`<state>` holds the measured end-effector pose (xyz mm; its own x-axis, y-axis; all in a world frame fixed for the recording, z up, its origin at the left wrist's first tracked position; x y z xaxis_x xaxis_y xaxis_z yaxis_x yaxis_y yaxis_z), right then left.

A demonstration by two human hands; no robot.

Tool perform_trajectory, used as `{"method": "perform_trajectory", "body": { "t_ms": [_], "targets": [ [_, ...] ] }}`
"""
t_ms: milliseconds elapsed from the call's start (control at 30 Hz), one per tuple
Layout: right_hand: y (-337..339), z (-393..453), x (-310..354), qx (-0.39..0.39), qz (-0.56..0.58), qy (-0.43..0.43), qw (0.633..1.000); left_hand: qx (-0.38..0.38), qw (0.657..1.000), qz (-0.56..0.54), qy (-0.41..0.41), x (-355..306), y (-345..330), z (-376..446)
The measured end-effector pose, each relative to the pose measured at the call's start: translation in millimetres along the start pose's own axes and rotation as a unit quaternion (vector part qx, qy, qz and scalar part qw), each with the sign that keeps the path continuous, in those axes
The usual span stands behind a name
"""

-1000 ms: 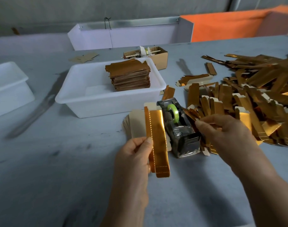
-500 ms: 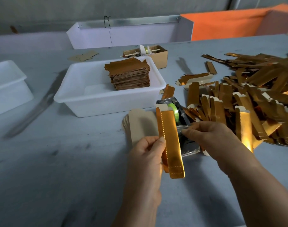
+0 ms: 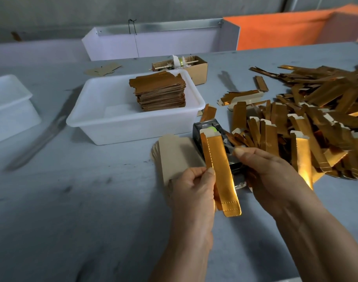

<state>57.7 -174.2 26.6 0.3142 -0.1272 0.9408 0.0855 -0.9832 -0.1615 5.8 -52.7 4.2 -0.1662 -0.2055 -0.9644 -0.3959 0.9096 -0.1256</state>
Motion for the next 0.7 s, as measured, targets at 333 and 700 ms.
{"method": "perform_trajectory", "body": {
  "t_ms": [333,700],
  "targets": [
    [2,-13,-10,-0.152,-0.299,0.16,0.928,0.002,1.0,-0.006,-0.004,-2,0,2],
    [0,-19,-21,-0.157,-0.333,0.18,0.912,0.071,0.997,0.01,-0.034,-9,-9,4]
  ]
}}
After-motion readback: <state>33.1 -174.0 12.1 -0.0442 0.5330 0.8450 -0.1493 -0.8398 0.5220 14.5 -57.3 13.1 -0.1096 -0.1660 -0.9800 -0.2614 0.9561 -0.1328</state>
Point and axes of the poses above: each hand's wrist, its own z-axis towards the middle knuckle, its own y-axis out of the back of the hand, x = y × z, the point moved 2 cm from there along z, towards the middle knuckle
